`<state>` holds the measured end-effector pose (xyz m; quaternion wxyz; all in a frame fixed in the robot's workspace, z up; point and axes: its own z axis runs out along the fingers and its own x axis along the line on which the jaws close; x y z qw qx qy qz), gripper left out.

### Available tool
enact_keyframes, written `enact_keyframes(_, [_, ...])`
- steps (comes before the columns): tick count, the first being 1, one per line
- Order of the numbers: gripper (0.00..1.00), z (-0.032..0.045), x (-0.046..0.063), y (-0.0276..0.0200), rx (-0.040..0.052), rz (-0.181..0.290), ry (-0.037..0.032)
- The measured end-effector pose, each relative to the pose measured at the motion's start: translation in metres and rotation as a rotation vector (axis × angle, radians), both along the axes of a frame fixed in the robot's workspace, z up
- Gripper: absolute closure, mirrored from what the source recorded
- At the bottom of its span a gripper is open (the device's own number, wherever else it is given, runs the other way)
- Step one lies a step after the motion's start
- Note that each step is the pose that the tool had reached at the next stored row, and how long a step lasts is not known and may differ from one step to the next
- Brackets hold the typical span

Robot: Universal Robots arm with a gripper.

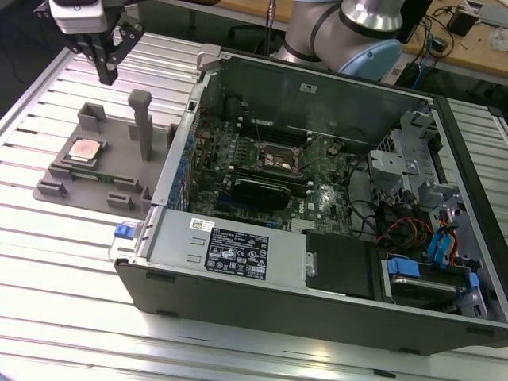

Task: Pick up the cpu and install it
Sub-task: 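Reach for the cpu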

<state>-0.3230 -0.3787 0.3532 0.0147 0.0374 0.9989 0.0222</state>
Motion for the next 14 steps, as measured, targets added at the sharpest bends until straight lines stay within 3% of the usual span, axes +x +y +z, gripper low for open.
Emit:
enact_keyframes(4, [0.89, -0.0058, -0.012, 0.0, 0.0, 0.0, 0.0])
enact_keyframes(8, [0.89, -0.0177, -0.035, -0.0002, 0.0001, 0.0, 0.0])
enact_keyframes(14, [0.89, -0.0282, -0.05, -0.0014, 0.0, 0.0, 0.0])
